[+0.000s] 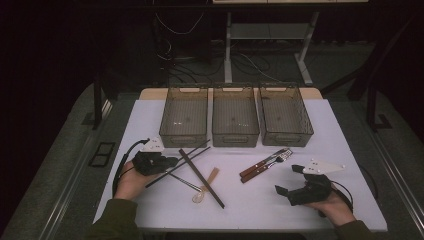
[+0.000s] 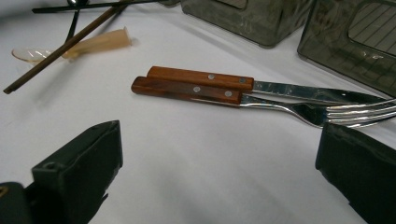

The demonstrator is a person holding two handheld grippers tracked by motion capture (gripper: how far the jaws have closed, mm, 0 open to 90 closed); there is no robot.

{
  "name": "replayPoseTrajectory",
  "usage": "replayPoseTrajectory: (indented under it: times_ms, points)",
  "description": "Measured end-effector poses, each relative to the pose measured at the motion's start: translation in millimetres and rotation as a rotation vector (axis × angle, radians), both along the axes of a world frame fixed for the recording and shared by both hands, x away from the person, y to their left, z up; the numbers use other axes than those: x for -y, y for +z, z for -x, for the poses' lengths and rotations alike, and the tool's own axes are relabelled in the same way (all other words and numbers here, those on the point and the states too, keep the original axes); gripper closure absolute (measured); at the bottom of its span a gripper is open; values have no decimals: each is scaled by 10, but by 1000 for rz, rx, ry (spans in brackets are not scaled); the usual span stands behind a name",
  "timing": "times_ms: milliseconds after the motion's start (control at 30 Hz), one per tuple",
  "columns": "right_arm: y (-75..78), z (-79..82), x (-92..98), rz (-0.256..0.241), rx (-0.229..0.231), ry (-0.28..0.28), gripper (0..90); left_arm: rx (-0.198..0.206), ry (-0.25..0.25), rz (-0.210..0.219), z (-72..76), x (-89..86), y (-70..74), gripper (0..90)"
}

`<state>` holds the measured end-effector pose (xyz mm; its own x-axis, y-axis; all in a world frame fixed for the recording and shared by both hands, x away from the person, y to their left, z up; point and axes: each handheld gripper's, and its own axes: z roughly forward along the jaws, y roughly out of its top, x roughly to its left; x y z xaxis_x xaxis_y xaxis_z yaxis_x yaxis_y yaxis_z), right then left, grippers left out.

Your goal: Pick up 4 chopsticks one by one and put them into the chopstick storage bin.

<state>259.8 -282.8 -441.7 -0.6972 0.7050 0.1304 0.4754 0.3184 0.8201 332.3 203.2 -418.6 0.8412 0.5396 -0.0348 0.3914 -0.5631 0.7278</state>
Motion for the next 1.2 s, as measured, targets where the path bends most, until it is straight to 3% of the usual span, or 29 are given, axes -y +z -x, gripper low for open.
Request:
replayPoseTrajectory:
  times_ms: [400, 700, 900, 1200]
  points:
    - [-4, -13, 23, 11, 3, 0, 9, 8, -14, 20, 45, 42, 101, 848]
    - [9, -1, 27, 8, 8, 1, 9, 10, 14, 76, 55, 13, 196, 850]
    - [7, -6, 26, 2, 6, 1, 9, 14, 45, 142, 21, -15, 260, 849]
    - [8, -8, 19, -6, 3, 1, 9, 9, 77, 164, -46, -7, 348, 849]
